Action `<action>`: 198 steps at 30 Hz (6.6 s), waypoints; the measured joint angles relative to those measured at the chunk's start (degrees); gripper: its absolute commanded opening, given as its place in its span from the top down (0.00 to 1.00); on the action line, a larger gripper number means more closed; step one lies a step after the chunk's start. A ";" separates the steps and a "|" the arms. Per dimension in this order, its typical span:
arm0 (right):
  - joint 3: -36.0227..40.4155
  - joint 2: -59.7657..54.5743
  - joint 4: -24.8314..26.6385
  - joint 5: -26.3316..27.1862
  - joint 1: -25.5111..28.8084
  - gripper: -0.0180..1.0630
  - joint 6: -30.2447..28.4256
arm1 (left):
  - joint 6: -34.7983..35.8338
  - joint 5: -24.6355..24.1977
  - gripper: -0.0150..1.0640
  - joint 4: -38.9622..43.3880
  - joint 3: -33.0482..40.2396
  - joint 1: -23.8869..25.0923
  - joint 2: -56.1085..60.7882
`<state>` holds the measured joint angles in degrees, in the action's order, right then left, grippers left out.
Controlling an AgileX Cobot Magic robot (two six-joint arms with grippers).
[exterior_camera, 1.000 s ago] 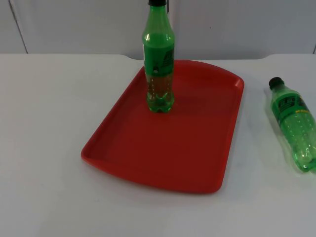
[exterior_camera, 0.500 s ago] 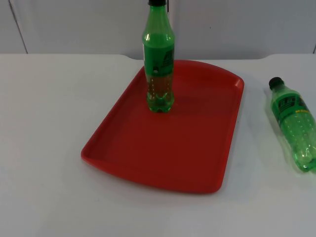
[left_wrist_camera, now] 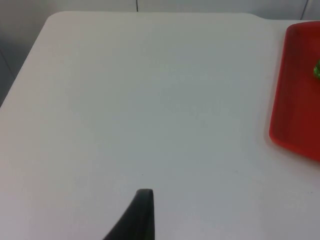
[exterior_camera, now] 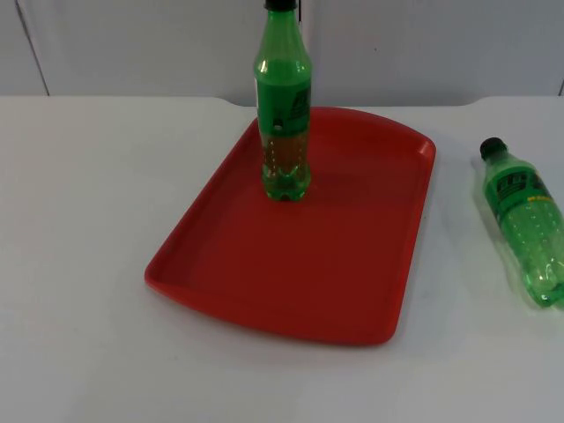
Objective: Place the bottle upright on the tray.
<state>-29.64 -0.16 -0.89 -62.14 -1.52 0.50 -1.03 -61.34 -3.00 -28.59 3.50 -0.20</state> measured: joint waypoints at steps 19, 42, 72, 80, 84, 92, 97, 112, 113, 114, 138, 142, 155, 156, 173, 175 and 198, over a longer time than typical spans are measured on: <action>0.00 0.00 0.00 0.00 0.00 0.01 0.00 | 0.00 0.00 0.01 0.00 0.00 0.00 0.00; 0.00 0.00 0.00 0.00 0.00 0.01 0.00 | 0.00 0.00 0.01 0.00 0.00 0.00 0.00; -14.80 -33.03 0.89 7.37 0.00 0.02 0.00 | 0.00 0.00 0.01 -0.11 0.00 0.00 0.00; -26.26 -52.02 2.42 8.61 0.00 0.04 0.00 | 0.00 0.00 0.01 -0.11 0.00 0.00 0.00; -34.19 -63.95 4.01 8.97 0.00 0.04 -0.50 | 0.00 0.00 0.01 -0.11 0.00 0.00 0.00; -45.31 -78.74 9.17 9.00 0.00 0.04 -4.00 | 0.00 0.00 0.01 -0.11 0.00 0.00 0.00; -53.19 -88.04 9.73 7.33 -1.00 0.04 -4.63 | 0.00 0.00 0.01 -0.11 0.00 0.00 0.00; -65.47 -108.22 4.54 3.41 -8.53 0.04 -0.50 | 0.00 0.00 0.01 -0.11 0.00 0.00 0.00; -65.56 -109.57 4.15 3.15 -8.98 0.04 -0.15 | 0.00 0.00 0.01 -0.11 0.00 0.00 0.00; -65.69 -111.34 3.99 3.04 -9.29 0.04 0.31 | 0.00 0.00 0.01 -0.11 0.00 0.00 0.00; -68.97 -129.02 -0.08 7.34 -9.51 0.04 6.36 | 0.00 0.00 0.01 -0.11 0.00 0.00 0.00; -68.97 -131.49 -0.08 9.36 -9.51 0.04 7.58 | 0.00 0.00 0.01 -0.11 0.00 0.00 0.00; -69.01 -134.35 -0.13 14.98 -9.51 0.05 12.45 | 0.00 0.00 0.01 -0.11 0.00 0.00 0.00; -69.01 -134.35 0.03 15.00 -9.51 0.06 12.59 | 0.00 0.00 0.01 -0.11 0.00 0.00 0.00; -69.58 -134.47 2.06 13.75 -9.51 0.09 18.01 | 0.00 0.00 0.01 -0.11 0.00 0.00 0.00; -69.58 -134.47 2.58 13.57 -9.51 0.10 18.27 | 0.00 0.00 0.01 -0.11 0.00 0.00 0.00; -69.45 -133.12 2.42 13.24 -9.51 0.98 15.17 | 0.00 0.00 0.01 -0.11 0.00 0.00 0.00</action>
<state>-99.09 -133.28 1.53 -48.91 -11.03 15.68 -1.03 -61.34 -3.11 -28.59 3.50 -0.20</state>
